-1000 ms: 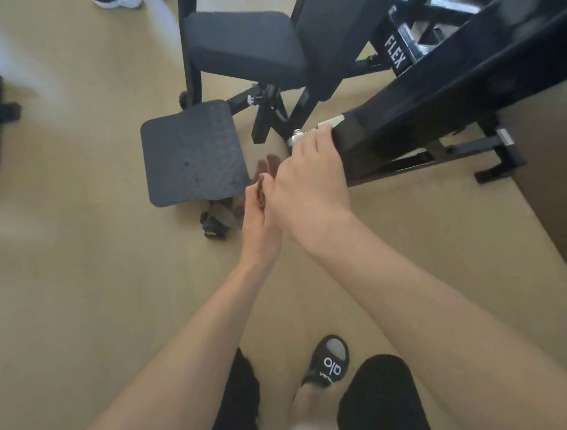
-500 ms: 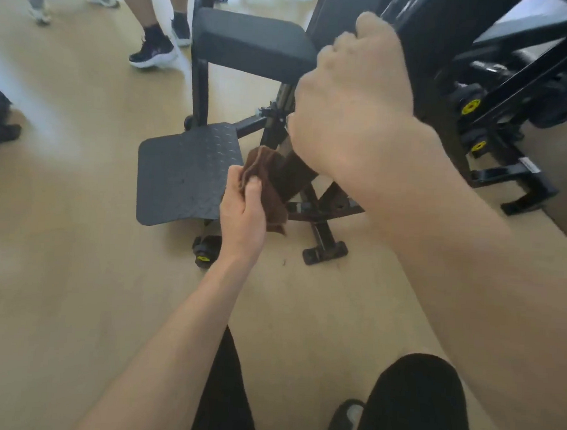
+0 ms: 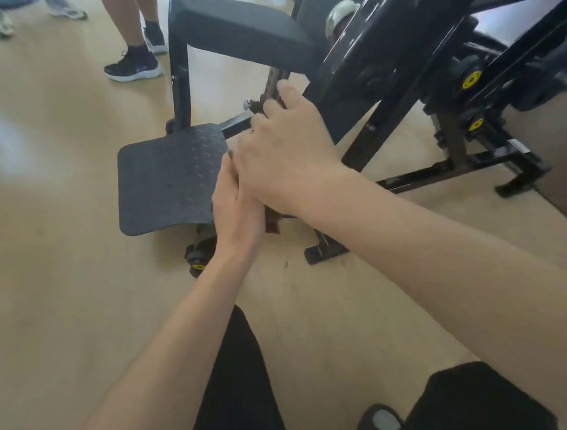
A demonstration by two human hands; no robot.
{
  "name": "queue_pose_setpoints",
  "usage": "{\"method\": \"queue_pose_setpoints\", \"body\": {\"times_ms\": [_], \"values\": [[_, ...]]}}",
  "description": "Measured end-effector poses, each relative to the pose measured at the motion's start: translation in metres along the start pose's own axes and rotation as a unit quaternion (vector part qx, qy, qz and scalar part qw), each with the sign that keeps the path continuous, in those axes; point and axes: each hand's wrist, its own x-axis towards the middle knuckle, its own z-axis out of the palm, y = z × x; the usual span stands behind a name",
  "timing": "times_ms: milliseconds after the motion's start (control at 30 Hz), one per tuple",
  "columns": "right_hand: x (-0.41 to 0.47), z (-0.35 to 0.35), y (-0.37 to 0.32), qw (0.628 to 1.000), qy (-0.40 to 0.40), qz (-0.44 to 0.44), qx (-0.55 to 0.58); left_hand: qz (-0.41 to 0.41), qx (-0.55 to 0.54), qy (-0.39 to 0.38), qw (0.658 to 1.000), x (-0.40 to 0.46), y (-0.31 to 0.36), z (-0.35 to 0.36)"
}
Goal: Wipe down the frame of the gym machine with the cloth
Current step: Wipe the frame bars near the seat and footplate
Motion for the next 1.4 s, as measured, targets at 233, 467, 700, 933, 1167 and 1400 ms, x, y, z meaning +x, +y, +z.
{"method": "queue_pose_setpoints", "body": {"times_ms": [233,467,700,933,1167,1400], "values": [[0.012,0.022,-0.021,0.994,0.015,0.106,-0.013,0.041,0.076,-0.037,0.996,0.017,-0.027,-0.023],[0.025,0.058,-0.031,0.968,0.044,0.117,-0.217,-0.118,0.160,-0.027,0.980,0.039,-0.097,-0.073],[0.038,0.080,-0.033,0.954,0.133,0.144,-0.229,-0.013,0.097,-0.026,0.995,0.019,-0.062,-0.048],[0.037,0.089,-0.035,0.936,0.183,0.147,-0.262,-0.071,0.127,-0.023,0.989,0.048,-0.110,-0.072],[0.039,0.089,-0.033,0.939,0.192,0.137,-0.249,-0.176,0.201,0.006,0.964,0.077,-0.138,-0.088],[0.041,0.097,-0.028,0.939,0.221,0.120,-0.236,-0.034,0.107,0.020,0.994,0.037,-0.101,-0.059]]}}
